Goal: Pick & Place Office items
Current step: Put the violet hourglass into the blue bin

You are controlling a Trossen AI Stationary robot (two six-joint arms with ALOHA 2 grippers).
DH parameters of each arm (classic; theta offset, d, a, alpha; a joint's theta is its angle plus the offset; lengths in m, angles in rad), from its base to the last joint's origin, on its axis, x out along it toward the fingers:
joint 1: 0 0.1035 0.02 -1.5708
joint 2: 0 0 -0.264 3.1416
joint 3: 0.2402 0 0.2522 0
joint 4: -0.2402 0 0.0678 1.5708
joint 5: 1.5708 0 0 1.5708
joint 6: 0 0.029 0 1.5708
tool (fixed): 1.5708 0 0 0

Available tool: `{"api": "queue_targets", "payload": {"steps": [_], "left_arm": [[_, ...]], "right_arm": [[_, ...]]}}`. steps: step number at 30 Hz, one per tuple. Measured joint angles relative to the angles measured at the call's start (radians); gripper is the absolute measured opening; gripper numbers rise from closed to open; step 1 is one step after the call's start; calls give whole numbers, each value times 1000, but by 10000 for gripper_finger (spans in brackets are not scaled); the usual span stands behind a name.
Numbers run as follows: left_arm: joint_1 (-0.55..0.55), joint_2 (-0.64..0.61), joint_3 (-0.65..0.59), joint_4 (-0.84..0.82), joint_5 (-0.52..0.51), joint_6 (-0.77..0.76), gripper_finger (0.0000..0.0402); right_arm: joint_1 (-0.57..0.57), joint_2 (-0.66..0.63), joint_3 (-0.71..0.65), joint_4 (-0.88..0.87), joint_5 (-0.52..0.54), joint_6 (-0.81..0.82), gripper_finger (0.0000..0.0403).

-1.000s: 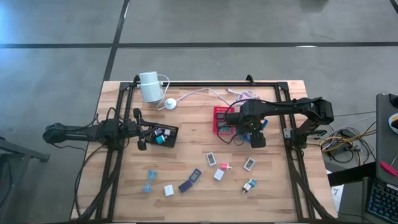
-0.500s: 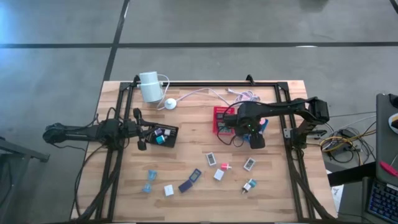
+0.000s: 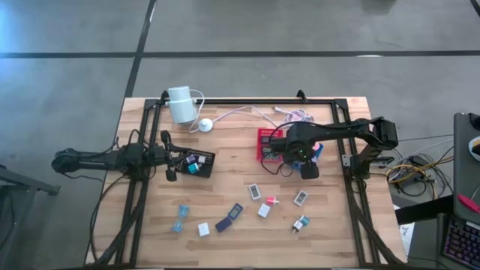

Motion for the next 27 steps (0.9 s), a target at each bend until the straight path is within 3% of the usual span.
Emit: {"api": "queue_targets", "payload": {"steps": [11, 17, 23, 27], "left_arm": [[0, 0, 0, 0, 0, 0, 83], [0, 0, 0, 0, 0, 0, 83], [-1, 0, 0, -1, 0, 1, 83], [-1, 0, 0, -2, 0, 3, 83]], "right_arm": [[0, -73, 63, -76, 2, 31, 262], [0, -202, 91, -87, 15, 135, 251], [8, -358, 75, -42, 196, 382, 232], [71, -445, 29, 56, 326, 548, 203]]}}
